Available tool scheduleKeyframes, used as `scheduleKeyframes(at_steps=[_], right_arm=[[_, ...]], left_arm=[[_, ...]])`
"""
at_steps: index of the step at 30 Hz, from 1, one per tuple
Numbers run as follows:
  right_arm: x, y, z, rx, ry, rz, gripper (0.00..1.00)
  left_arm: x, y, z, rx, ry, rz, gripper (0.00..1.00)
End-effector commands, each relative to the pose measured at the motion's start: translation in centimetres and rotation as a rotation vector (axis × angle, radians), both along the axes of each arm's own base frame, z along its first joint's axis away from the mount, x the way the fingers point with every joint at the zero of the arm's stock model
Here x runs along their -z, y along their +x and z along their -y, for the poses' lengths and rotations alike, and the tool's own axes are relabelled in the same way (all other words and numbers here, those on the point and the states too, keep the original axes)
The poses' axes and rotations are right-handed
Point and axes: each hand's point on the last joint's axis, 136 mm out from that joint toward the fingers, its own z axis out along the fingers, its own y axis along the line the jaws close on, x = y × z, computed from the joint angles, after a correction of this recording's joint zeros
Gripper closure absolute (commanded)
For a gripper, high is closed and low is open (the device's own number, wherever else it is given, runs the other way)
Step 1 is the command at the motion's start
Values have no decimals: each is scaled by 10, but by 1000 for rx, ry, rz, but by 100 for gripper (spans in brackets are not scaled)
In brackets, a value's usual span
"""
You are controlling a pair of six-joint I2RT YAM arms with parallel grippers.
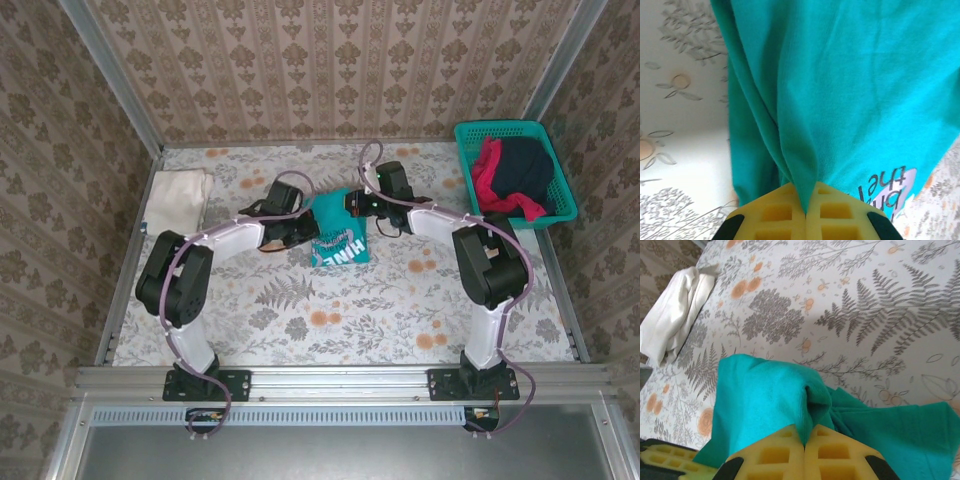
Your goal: Fold and stack the t-shirts
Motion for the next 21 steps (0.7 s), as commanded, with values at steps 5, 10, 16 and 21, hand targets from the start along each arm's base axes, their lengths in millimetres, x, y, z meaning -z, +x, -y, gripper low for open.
scheduleKeyframes(at_steps=[5,10,16,21], right_arm=[[17,18,-5,-10,-32,-7,100],[9,19,4,46,-33,25,100],[-15,8,21,102,-53,104,100],[-24,-1,34,159,-54,129,100]], left_arm=[[26,-1,-12,-31,44,-33,95],[17,9,-12,-28,37,-11,92],[-5,16,-8,-10,27,41,91],[-12,18,-1,17,11,53,90]])
